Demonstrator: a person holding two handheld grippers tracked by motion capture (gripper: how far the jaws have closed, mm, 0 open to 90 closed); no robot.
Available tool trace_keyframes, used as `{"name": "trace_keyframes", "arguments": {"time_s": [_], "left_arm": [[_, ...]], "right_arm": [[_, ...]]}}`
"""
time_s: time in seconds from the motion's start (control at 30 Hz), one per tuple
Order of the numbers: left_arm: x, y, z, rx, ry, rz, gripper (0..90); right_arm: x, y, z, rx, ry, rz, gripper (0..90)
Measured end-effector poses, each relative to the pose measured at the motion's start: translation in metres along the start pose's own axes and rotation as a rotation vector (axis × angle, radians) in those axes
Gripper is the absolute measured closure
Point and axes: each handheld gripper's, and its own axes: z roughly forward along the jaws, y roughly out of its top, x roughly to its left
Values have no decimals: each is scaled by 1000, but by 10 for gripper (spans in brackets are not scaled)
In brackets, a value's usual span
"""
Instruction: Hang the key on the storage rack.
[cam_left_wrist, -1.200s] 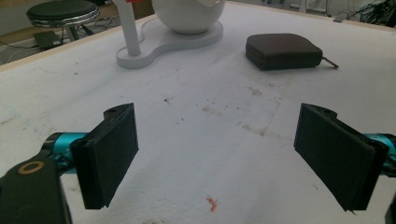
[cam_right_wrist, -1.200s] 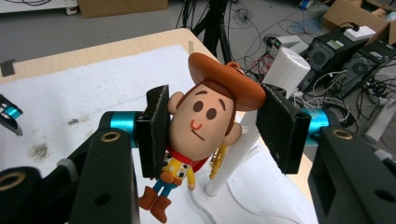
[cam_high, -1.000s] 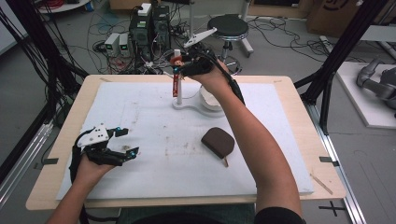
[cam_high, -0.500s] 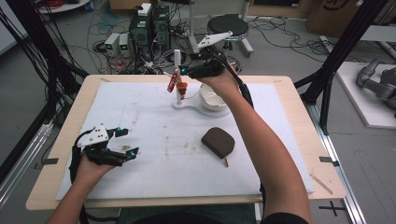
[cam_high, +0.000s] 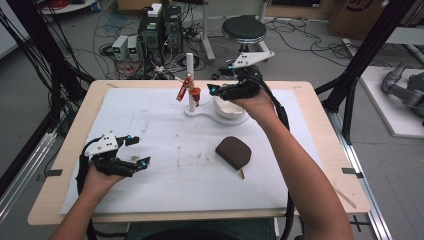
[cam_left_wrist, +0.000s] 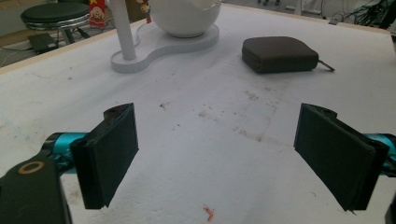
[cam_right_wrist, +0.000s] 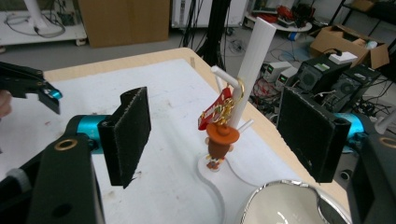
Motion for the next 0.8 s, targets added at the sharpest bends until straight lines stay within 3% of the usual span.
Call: {"name": "trace_keyframes", "arguments": {"time_s": [0.4, 0.8], "left_arm": [[1, 10, 17, -15, -15, 16, 136], [3, 15, 25, -24, -18, 45, 136]], "right_arm": [[15, -45, -37, -34, -10, 27, 217], [19, -91, -55, -27, -34, 85, 213]]}}
